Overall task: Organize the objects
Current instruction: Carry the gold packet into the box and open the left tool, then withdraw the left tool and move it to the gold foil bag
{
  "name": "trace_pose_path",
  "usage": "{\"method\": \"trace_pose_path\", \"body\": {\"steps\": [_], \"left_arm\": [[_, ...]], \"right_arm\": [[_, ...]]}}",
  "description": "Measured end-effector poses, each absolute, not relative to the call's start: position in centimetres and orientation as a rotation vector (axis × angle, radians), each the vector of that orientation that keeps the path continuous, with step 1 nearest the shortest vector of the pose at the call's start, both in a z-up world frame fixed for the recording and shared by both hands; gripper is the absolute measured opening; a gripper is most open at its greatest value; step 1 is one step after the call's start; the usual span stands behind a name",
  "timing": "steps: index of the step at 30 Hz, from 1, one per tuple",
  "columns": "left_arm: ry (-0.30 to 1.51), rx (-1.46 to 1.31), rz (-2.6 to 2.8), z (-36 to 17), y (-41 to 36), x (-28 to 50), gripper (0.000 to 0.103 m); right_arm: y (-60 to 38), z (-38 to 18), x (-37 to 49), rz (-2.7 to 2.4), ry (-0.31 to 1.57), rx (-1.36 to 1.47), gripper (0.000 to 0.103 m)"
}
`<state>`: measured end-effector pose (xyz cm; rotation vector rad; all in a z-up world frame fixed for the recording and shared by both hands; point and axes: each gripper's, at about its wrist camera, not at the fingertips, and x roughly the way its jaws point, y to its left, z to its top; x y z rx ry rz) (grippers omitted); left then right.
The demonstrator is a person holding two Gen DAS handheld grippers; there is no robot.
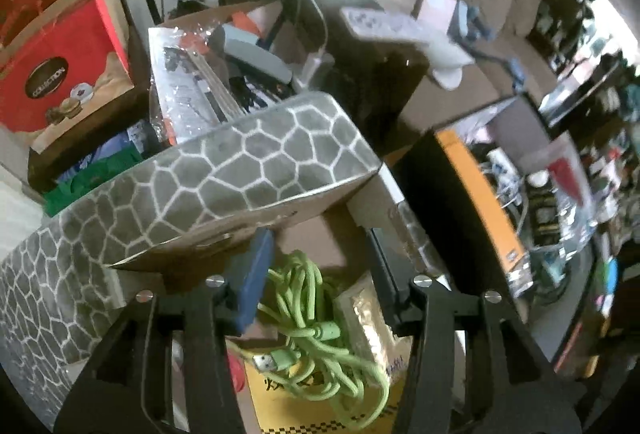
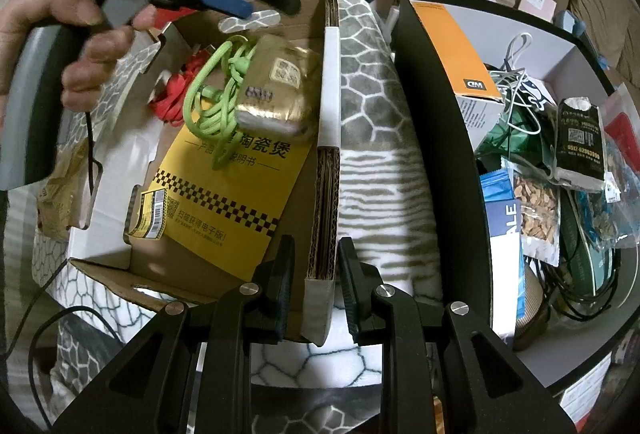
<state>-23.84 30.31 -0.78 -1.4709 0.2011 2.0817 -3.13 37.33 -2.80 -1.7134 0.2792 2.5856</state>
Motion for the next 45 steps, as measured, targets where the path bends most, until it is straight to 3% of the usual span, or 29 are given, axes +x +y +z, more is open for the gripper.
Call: {"method": "trace_pose_path", "body": {"steps": [9, 14, 20, 29, 36, 42, 45], "left_arm": [[0.146, -1.445, 1.972, 1.5, 27.5, -20.9, 0.043], [0.163, -1.393, 1.901, 2.6, 27.0, -17.2, 0.028], [0.152, -1.350, 1.848, 3.4, 27.9, -14.3, 0.026], [0.191, -1.487, 1.807, -1.9, 30.6, -14.2, 0.024], [0.034, -1.558, 1.904, -4.1, 29.3, -16.5, 0.014], [-0.075, -1.562, 1.892, -3.9, 29.0, -17.2, 0.018], [-0.069, -1.536, 1.870, -2.8, 28.9, -16.8, 0.036]], "right_arm": [[37.4, -2.8, -3.1, 2.586, 0.276, -1.714, 0.023], [37.7, -2.7, -2.9, 2.584, 0.271, -1.716, 0.023], [37.6, -2.7, -3.0, 2.581, 0.260, -1.717, 0.023], [37.1, -3.2, -4.2, 2.576, 0.268, -1.726, 0.023], [37.1, -3.4, -4.8, 2.578, 0.269, -1.729, 0.024], [37.1, -3.5, -5.3, 2.572, 0.264, -1.731, 0.024], [37.1, -3.6, -5.4, 2.572, 0.265, -1.731, 0.024]]}}
